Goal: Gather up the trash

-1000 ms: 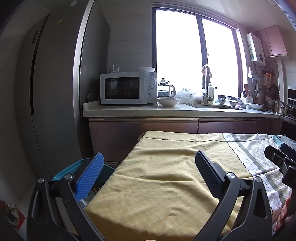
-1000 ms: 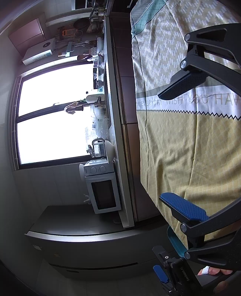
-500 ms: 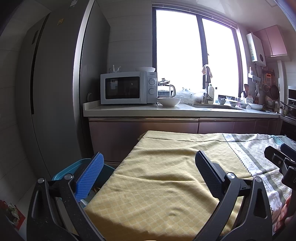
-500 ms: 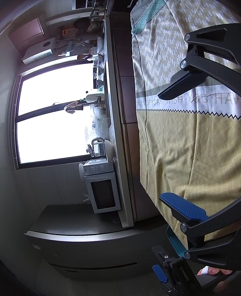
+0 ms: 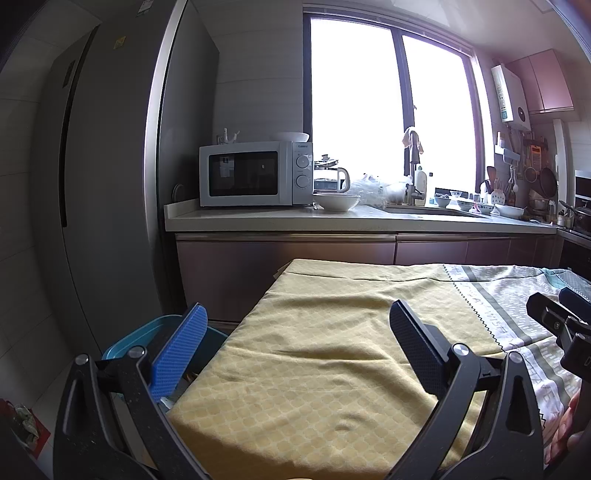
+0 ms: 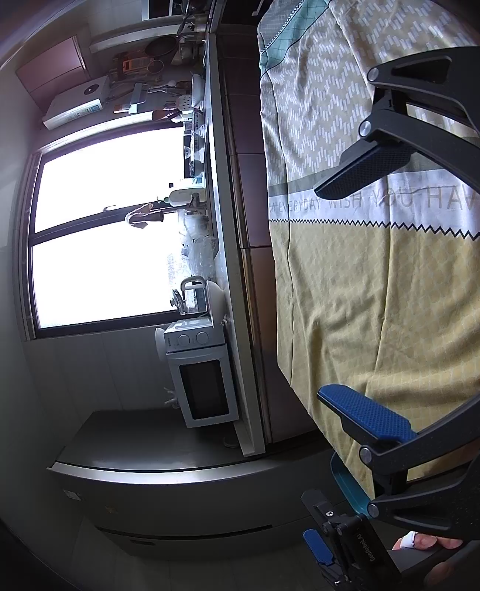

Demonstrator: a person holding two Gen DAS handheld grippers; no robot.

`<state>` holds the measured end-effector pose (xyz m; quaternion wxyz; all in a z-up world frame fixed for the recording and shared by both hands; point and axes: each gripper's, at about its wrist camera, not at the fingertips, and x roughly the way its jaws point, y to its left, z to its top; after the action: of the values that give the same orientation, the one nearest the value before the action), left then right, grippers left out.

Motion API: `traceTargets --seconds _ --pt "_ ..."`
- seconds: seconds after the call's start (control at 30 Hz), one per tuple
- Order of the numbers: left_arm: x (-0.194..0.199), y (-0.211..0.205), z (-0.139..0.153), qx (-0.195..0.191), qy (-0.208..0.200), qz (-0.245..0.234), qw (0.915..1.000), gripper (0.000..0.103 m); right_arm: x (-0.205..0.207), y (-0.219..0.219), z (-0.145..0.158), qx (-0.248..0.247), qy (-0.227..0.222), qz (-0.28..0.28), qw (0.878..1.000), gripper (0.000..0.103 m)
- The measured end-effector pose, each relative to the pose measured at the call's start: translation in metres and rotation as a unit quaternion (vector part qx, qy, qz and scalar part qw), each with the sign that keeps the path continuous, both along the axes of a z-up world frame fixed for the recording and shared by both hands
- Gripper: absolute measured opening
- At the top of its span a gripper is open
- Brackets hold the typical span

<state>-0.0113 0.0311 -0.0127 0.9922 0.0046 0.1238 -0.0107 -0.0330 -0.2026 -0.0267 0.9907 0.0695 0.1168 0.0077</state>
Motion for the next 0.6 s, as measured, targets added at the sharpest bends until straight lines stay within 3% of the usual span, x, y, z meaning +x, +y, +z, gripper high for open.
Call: traceTargets --seconds 0.6 --pt "0.01 -0.01 -0.002 0.004 0.007 -0.013 0.9999 0.097 0.009 -0.011 -0.005 0.009 0.008 -0.006 1.0 0.097"
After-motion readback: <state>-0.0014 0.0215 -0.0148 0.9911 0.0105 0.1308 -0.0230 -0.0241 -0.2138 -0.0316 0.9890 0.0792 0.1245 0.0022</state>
